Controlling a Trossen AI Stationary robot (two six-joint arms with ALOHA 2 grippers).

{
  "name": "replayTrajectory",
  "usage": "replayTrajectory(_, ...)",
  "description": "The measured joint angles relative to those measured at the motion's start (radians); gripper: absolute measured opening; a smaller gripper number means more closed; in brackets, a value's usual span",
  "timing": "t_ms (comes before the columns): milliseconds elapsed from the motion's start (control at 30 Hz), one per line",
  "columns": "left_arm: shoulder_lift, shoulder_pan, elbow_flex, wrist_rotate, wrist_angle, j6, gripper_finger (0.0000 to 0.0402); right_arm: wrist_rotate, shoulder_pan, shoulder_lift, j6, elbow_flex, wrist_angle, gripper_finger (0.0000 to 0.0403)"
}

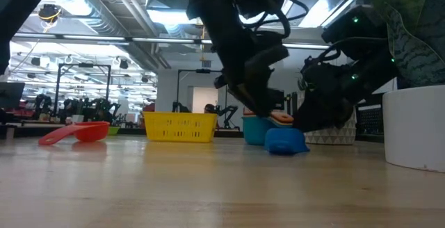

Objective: Nest measuring cups in basket
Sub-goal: Stack the orange measuring cup into the dark blue measuring cup, then stack the blue measuring cup into the orange measuring cup

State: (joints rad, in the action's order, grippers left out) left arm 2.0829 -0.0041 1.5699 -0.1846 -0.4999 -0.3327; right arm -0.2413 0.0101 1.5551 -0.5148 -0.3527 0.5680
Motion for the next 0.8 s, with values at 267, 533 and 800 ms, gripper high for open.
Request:
replayTrajectory(267,-0.029,-0.036,0.001,0.189,-0.102,-0.032,0.0080,0.000,0.000,-0.032,0.003,0.000,-0.040,0.0138)
replayTrajectory(533,-0.027,-0.106,-0.001,0.237,-0.113,0.130,0.0087,0.000,0.000,-0.110,0.026,0.000,-0.083,0.0138)
replayTrajectory(800,-0.027,-0.151,-0.001,0.158,-0.090,0.250,0.0144,-0.001,0.000,-0.183,0.030,0.000,-0.130,0.0138)
